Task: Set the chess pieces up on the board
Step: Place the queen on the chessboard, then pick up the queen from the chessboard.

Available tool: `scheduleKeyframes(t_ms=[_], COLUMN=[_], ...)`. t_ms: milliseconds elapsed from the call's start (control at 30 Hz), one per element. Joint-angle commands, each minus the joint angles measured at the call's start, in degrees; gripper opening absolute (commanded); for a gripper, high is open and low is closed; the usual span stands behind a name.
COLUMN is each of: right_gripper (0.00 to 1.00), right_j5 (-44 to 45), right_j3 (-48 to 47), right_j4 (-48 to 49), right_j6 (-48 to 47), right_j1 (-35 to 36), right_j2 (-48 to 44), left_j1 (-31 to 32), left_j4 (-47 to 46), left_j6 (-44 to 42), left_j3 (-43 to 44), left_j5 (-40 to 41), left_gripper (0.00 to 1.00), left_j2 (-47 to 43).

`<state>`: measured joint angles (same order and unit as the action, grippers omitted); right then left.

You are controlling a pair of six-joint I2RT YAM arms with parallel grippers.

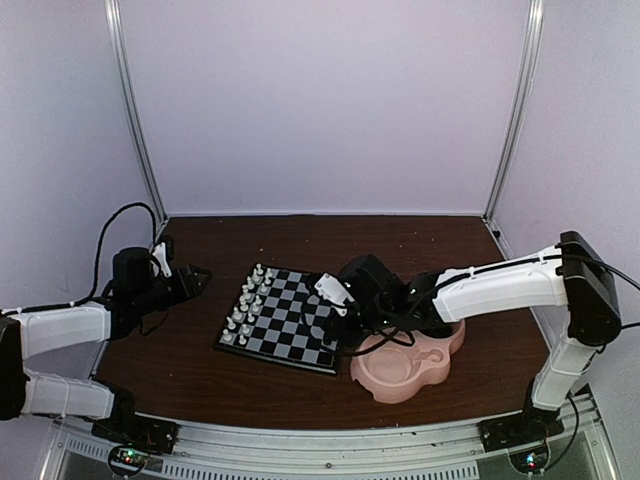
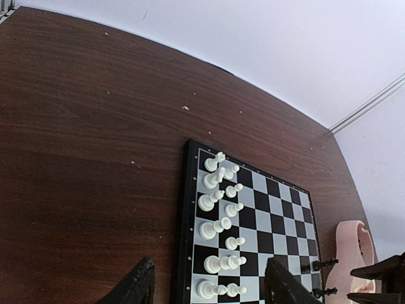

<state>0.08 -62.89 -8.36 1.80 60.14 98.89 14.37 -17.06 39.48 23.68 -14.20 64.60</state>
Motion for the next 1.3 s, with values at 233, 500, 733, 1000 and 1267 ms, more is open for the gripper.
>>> scheduleKeyframes(t_ms=[233, 500, 733, 1000, 1267], right_gripper=[0.39, 0.36, 0.31, 0.25, 0.23], right_j5=[1.33, 0.87, 0.64, 0.02, 0.10], right_j3=[-4.34, -5.57, -6.13, -6.69, -7.20], right_j4=[-4.30, -5.58, -6.26, -6.80, -7.28], right_j6=[0.37, 0.17, 0.01, -0.12, -0.09], right_j1=[0.42, 0.43, 0.44, 0.48, 0.50], right_j2=[4.47, 6.24, 7.33, 7.90, 8.45], left_j1=[0.31, 0.31, 0.31, 0.31, 0.31], left_j4=[-1.84, -1.84, -1.75, -1.75, -1.76], left_j6=[-0.90, -0.91, -0.90, -0.91, -0.90], left_j3=[1.04, 1.02, 1.02, 1.10, 1.19], left_j5=[-0.31, -0.46, -0.46, -0.54, -0.50], left_gripper=[0.59, 0.59, 0.59, 0.59, 0.59], left_j2=[-0.44, -0.42, -0.42, -0.43, -0.20])
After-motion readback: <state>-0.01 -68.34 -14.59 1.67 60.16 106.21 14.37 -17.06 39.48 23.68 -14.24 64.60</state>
